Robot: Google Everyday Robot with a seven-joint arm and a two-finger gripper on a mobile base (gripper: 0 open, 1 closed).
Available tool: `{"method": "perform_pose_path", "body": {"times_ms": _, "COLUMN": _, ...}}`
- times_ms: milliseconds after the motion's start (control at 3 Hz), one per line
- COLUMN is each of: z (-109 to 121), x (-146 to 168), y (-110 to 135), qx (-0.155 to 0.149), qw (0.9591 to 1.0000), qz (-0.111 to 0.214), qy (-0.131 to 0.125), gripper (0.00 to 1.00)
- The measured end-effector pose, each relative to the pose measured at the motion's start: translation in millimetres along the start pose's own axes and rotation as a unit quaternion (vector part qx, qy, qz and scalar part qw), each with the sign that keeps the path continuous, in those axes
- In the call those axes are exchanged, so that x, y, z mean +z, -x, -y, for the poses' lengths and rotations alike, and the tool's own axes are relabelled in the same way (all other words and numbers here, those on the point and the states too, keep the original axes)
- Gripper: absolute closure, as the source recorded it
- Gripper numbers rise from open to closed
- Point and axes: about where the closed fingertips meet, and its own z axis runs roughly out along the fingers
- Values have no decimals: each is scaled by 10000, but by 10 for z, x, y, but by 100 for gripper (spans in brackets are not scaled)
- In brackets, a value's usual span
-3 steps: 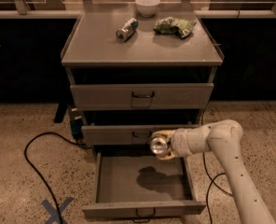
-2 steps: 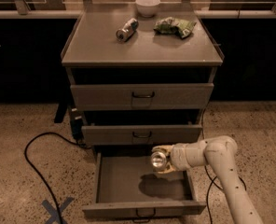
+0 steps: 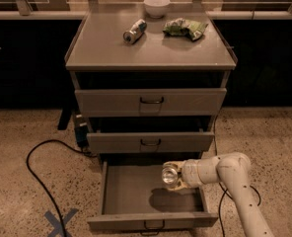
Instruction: Place green can into bottom drawer
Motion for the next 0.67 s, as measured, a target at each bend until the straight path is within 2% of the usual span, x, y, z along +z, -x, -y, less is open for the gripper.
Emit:
{"method": "perform_pose_path", "body": {"times_ms": 333, "z": -69, "x": 195, "y": -120, "qx": 12, "qw": 10000, "qz": 81, "qy": 18, "gripper": 100}}
{"method": "perform_pose_path", "body": {"times_ms": 667, "z": -268, "x": 540, "y": -524, "qx": 204, "qw": 9990, "qz": 327, "qy": -222, "gripper": 100}}
